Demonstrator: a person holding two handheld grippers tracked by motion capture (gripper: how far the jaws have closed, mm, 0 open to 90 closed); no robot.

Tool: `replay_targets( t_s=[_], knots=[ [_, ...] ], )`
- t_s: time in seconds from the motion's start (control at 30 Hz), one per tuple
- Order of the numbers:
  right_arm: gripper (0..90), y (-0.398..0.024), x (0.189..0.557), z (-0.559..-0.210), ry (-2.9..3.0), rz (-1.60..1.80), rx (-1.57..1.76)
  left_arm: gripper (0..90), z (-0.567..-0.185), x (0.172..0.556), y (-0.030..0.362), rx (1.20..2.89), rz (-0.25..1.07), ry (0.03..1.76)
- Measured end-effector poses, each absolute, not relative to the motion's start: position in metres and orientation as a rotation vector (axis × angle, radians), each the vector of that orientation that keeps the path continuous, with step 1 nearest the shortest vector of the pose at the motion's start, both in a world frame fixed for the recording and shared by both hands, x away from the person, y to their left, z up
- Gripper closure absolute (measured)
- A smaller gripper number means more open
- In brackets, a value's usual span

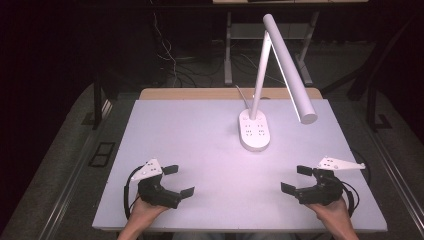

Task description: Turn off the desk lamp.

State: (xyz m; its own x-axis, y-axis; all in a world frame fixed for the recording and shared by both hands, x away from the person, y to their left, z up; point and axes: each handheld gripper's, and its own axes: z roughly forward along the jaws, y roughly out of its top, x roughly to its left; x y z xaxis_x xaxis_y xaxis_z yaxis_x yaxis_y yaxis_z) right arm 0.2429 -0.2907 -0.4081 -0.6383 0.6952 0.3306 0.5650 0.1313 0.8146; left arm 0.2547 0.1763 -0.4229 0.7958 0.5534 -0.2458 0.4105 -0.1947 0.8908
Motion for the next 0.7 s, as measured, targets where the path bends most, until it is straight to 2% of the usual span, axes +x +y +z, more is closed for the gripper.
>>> replay_targets(
  t_s=[0.7],
  knots=[
    [0.7, -0.2944, 0.2434, -0.4041, 2.309, 1.515, 1.293, 0.0, -0.4241, 0.2567, 0.176, 1.82, 0.148, 0.751]
  ],
)
